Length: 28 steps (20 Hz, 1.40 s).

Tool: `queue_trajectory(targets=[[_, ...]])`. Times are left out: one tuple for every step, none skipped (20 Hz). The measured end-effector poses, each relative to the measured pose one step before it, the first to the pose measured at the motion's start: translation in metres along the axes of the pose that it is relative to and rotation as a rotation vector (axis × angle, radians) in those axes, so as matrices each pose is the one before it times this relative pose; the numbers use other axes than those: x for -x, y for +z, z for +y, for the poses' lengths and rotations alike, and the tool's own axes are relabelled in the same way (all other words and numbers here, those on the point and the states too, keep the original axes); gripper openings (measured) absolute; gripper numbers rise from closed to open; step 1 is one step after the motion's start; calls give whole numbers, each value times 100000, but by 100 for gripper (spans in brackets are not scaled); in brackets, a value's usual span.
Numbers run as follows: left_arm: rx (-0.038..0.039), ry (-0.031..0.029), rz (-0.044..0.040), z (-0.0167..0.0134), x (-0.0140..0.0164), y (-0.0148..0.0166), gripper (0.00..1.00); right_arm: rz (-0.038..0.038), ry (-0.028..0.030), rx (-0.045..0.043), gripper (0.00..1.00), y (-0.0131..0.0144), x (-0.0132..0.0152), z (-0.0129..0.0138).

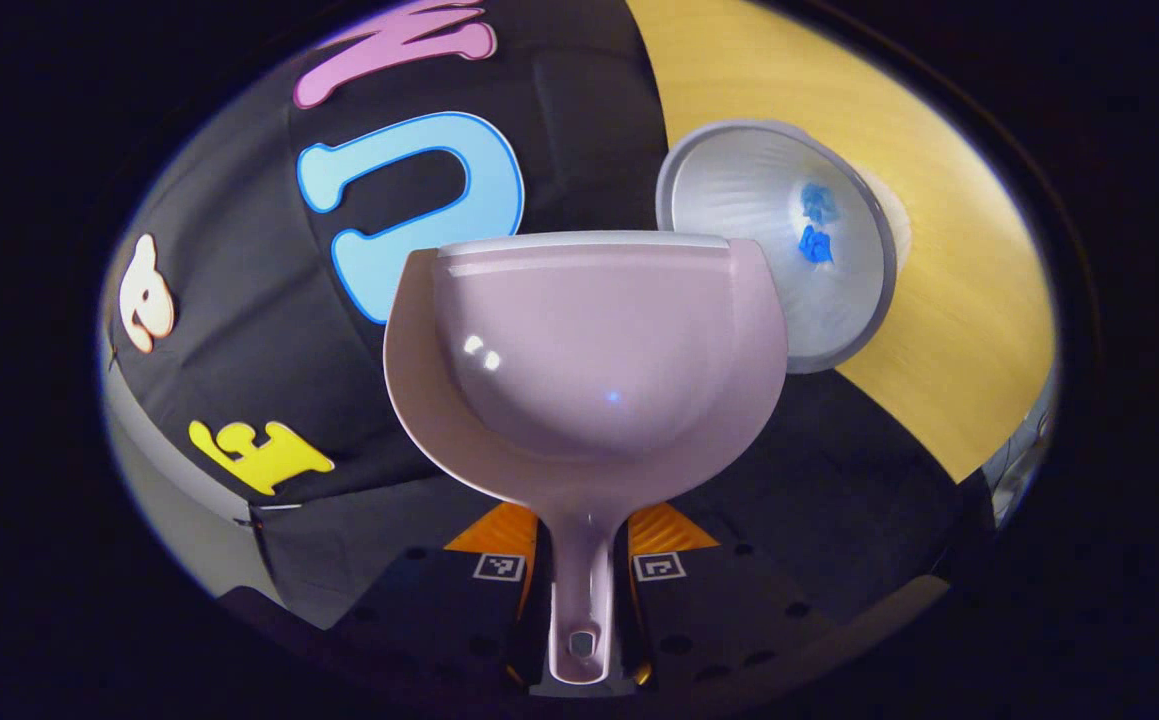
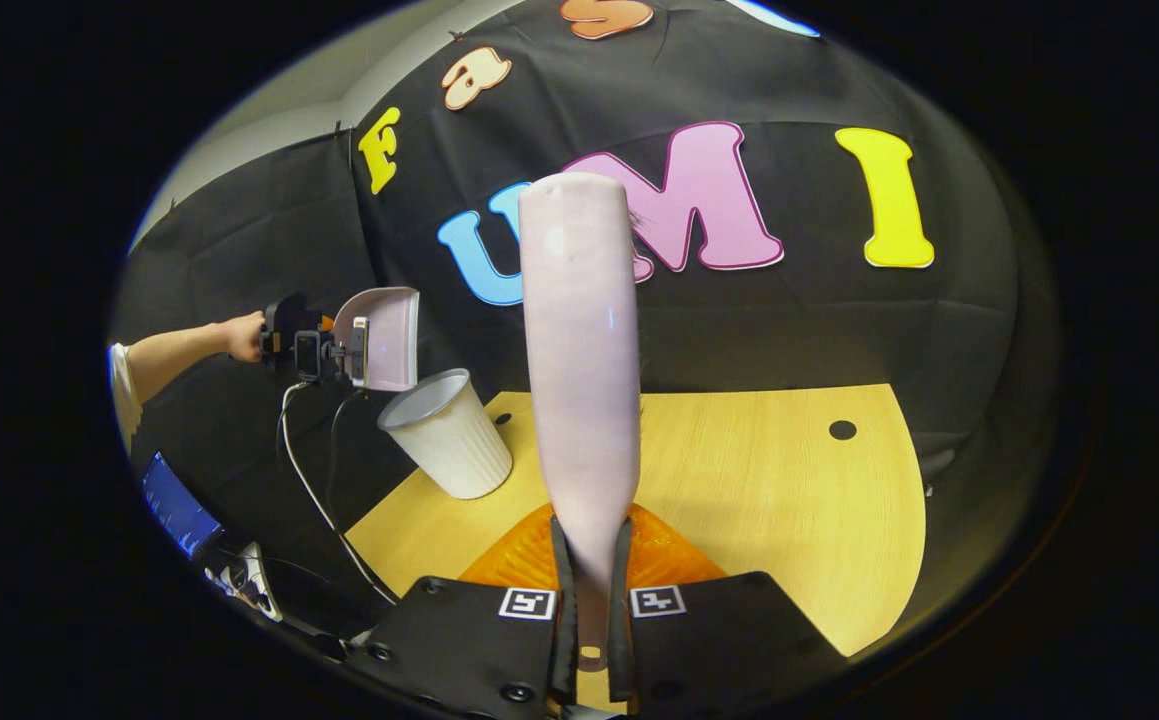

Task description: Pick up the small broom and dustpan from the desktop, sweep the trash into the dustpan with the broom, and then empty the trash into the garbage bin.

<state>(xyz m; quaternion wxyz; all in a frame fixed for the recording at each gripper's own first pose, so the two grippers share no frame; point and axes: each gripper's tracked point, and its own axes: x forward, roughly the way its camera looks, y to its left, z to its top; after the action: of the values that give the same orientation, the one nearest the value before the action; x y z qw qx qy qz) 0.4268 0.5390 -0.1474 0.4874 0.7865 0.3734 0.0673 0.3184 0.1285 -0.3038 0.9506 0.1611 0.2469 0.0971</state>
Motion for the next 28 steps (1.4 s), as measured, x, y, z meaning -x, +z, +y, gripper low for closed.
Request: queue_trajectory(targets=[[6695,-1935,-1752,-921,457,373,24,263,332,-302,13,-177,37,212],[6188,-2004,-2202,-931,689,613,23,50,364,-426,13,-86,100,194],[7561,-3173,-1351,-483,1187,433,23,-108,165,-131,13,-31,31,188],[9195,-4380,-1356,-1102,897,353,23,-330,-216,305,13,41,26,107],[9431,-4408,-1433,-837,1119,255,22,-263,-387,491,13,1,88,131],[9202,-4420,-1767,-1269,857,755,23,24,-344,313,13,-77,11,250],[8719,-4512,-1944,-1372,557,1093,23,248,-689,341,13,-125,69,250],[7905,-4690,-2194,-1849,564,1018,23,442,-1295,1225,13,-65,-111,125],[6551,-5446,-2617,-2199,881,1021,23,872,-2047,1770,13,-218,-13,50],[6183,-6458,-1636,-2521,277,990,23,397,-1381,1502,13,-225,-103,214],[6176,-7122,-1127,-3228,787,156,23,591,-202,370,13,-142,2,492],[5948,-7197,208,-3146,147,96,23,1797,-212,-269,13,-590,-208,440],[6053,-7423,1644,-3176,-592,240,23,2364,-1471,-778,13,-707,-198,14],[5011,-6206,1183,-3147,-698,-318,23,3541,-2098,-1247,13,-857,-340,-144],[4254,-5617,1973,-3073,-411,-1532,23,4127,-1698,-2020,13,-1329,-305,-131],[4936,-5931,2624,-2547,-939,-1127,23,3737,-1261,-1915,13,-1077,-416,-254],[5343,-5143,3644,-2513,-1322,-1289,23,4784,-1867,-1372,13,-1296,-483,-361],[3939,-3651,4280,-1886,-1322,-1243,23,4050,-2051,-1629,13,-1344,-504,-660],[1723,-1812,3005,-1369,-1573,-1283,23,3691,-1625,-1982,13,-984,-630,-518],[-750,149,3502,-839,-1209,-844,24,4851,-2397,-2122,13,-1223,-862,-719],[-1091,1321,3901,-385,-1403,-1004,23,5505,-1789,-2383,13,-1504,-1005,-704],[-455,847,2673,-184,-1486,-331,23,5117,-1656,-2270,13,-1312,-1137,-505],[1293,-541,3217,59,-768,-4,23,4899,-3055,-568,13,-1322,-1094,-392],[2715,-1803,2926,-63,-1035,5,24,4881,-1809,-388,13,-1145,-1144,-436],[3376,-1566,2366,72,-664,435,24,3649,-1144,-811,13,-245,-1140,124],[2418,-513,2393,-58,-876,535,24,4835,-568,-1378,13,-390,-1071,205],[1157,1058,1452,97,-192,67,24,4718,-1012,-1128,13,-298,-1289,125],[-180,1598,785,252,-547,201,25,5107,-2148,93,13,-372,-1049,-340]])
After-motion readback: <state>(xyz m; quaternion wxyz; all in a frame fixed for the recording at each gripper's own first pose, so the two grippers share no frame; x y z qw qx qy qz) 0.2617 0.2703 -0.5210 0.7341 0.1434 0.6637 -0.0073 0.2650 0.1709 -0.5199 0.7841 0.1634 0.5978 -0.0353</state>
